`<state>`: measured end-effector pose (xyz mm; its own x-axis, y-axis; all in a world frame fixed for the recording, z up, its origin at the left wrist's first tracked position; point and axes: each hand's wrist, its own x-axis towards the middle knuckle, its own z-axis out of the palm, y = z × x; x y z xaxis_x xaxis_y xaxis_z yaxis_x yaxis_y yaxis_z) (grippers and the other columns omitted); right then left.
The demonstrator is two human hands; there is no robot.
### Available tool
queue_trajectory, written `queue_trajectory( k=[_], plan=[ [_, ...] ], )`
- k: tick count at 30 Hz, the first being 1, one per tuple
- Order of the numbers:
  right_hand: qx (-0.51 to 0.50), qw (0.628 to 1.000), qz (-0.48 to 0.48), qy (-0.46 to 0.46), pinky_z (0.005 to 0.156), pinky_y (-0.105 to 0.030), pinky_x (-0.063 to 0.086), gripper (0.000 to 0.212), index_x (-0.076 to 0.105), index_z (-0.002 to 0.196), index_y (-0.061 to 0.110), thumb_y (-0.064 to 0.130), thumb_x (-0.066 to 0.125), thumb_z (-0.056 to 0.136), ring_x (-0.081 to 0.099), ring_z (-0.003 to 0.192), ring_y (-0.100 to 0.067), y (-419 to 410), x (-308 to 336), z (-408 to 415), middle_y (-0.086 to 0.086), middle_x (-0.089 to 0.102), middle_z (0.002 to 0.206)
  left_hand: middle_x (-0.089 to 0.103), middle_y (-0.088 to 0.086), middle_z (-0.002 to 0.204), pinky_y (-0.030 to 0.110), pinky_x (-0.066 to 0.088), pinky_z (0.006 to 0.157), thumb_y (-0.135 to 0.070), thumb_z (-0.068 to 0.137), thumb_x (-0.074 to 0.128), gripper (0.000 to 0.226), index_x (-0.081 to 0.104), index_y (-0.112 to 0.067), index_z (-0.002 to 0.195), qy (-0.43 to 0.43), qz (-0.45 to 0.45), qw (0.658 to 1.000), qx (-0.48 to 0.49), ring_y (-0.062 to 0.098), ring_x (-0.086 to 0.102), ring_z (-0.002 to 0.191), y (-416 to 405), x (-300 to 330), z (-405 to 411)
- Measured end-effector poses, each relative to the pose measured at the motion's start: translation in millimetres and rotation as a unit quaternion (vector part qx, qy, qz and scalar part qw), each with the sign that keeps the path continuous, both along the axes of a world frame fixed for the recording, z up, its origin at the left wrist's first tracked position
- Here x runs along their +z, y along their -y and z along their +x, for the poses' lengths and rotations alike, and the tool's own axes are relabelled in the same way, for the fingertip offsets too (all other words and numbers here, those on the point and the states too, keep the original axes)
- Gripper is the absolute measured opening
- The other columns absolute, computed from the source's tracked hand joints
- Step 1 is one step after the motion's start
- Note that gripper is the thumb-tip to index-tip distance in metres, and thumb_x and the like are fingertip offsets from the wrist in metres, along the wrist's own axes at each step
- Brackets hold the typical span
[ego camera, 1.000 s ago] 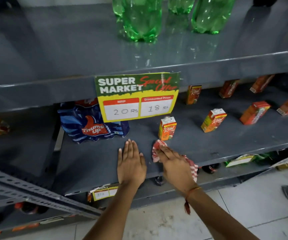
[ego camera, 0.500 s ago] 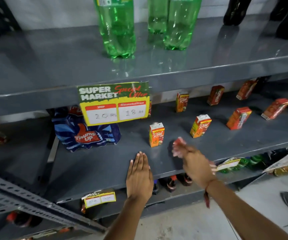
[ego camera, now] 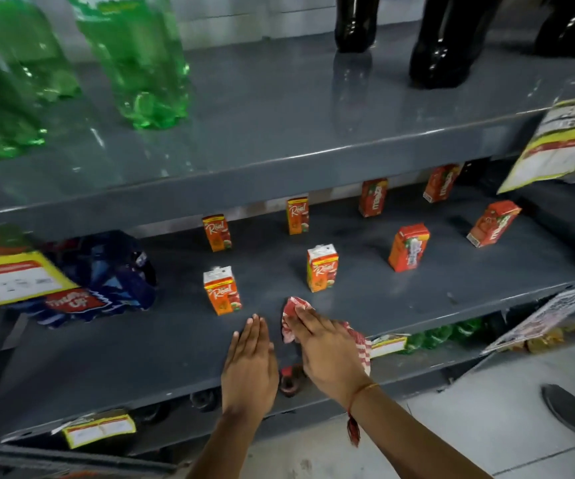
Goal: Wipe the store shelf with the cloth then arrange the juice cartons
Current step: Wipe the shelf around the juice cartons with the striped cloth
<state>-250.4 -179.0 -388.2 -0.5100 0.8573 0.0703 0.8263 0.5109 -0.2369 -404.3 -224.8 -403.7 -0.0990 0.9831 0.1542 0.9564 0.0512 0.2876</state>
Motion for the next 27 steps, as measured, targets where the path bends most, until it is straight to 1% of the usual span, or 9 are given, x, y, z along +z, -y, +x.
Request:
queue_trajectory(
  k=[6,10,14,17,20,22,24,25,27],
  plan=[
    [-0.029,1.000,-0.004,0.002,0.101,-0.039,0.048,0.068,0.049,0.142,0.016,0.013,0.059,0.075,0.052,0.133,-0.026,-25.4,0.8,77.0,-0.002,0.048,0.150,0.015,0.007,0.158,0.029,-0.005,0.116,-0.029,0.100,0.024,0.053,0.015,-0.007,0.148,-0.012,-0.001,0.999,0.034,0.016,0.009,0.146,-23.2,-8.3,50.0],
    [-0.076,0.997,-0.021,0.020,0.108,-0.040,0.041,0.069,0.042,0.147,0.021,0.015,0.052,0.079,0.044,0.138,-0.026,-35.0,1.4,118.1,0.001,0.040,0.155,0.011,0.006,0.159,0.029,-0.005,0.117,-0.031,0.100,0.019,0.054,0.010,-0.008,0.148,-0.020,-0.014,0.999,0.027,0.015,0.006,0.147,-30.2,-10.9,73.8],
    [-0.123,0.990,-0.051,0.043,0.112,-0.040,0.037,0.077,0.029,0.153,0.024,0.013,0.054,0.080,0.039,0.139,-0.026,-43.2,7.4,161.9,0.004,0.031,0.160,0.006,0.003,0.160,0.028,-0.007,0.116,-0.033,0.100,0.013,0.054,0.004,-0.011,0.148,-0.015,-0.024,1.000,-0.001,0.012,0.001,0.146,-32.9,-9.5,95.2],
    [-0.156,0.985,-0.064,0.037,0.110,-0.042,0.040,0.076,0.033,0.151,0.025,0.008,0.055,0.080,0.043,0.135,-0.030,-48.4,15.2,187.8,0.002,0.038,0.157,0.006,0.002,0.160,0.027,-0.008,0.116,-0.032,0.100,0.014,0.053,0.006,-0.012,0.149,-0.005,-0.027,0.999,-0.026,0.012,0.000,0.147,-36.2,-5.5,114.0],
    [-0.176,0.982,-0.072,-0.017,0.098,-0.043,0.050,0.067,0.045,0.142,0.027,0.003,0.050,0.080,0.055,0.121,-0.035,-53.9,27.1,197.1,-0.005,0.054,0.144,0.009,0.003,0.160,0.027,-0.007,0.116,-0.031,0.101,0.016,0.053,0.010,-0.010,0.149,0.009,-0.027,0.998,-0.048,0.013,0.003,0.147,-41.3,-1.7,137.8],
    [-0.145,0.989,-0.042,-0.008,0.101,-0.040,0.048,0.070,0.046,0.142,0.029,0.002,0.050,0.077,0.054,0.124,-0.031,-52.3,30.0,189.1,-0.004,0.049,0.149,0.011,0.004,0.160,0.027,-0.008,0.116,-0.029,0.100,0.018,0.053,0.012,-0.010,0.149,0.021,-0.023,0.999,-0.045,0.013,0.005,0.147,-46.3,-0.9,154.0],
    [-0.058,0.998,-0.010,0.007,0.110,-0.038,0.040,0.074,0.044,0.145,0.026,0.003,0.049,0.075,0.042,0.139,-0.026,-46.8,23.7,172.5,-0.001,0.031,0.160,0.016,0.005,0.159,0.027,-0.006,0.117,-0.026,0.100,0.021,0.051,0.016,-0.008,0.148,0.030,-0.015,0.999,-0.028,0.014,0.009,0.147,-54.7,-2.4,164.6],
    [-0.021,1.000,-0.006,0.005,0.110,-0.038,0.040,0.071,0.044,0.145,0.023,0.005,0.050,0.076,0.038,0.142,-0.025,-43.8,19.0,165.8,-0.001,0.029,0.161,0.017,0.007,0.159,0.027,-0.005,0.117,-0.024,0.100,0.022,0.051,0.017,-0.007,0.148,0.031,-0.014,0.999,-0.019,0.015,0.010,0.147,-59.2,-3.9,168.2],
    [0.013,1.000,0.007,-0.014,0.101,-0.040,0.050,0.063,0.055,0.138,0.019,0.012,0.057,0.075,0.048,0.137,-0.024,-42.4,11.3,162.9,-0.004,0.047,0.151,0.018,0.009,0.158,0.028,-0.003,0.118,-0.022,0.099,0.025,0.051,0.017,-0.005,0.147,0.032,-0.016,0.999,-0.002,0.017,0.012,0.146,-68.1,-7.2,175.0]
  ],
)
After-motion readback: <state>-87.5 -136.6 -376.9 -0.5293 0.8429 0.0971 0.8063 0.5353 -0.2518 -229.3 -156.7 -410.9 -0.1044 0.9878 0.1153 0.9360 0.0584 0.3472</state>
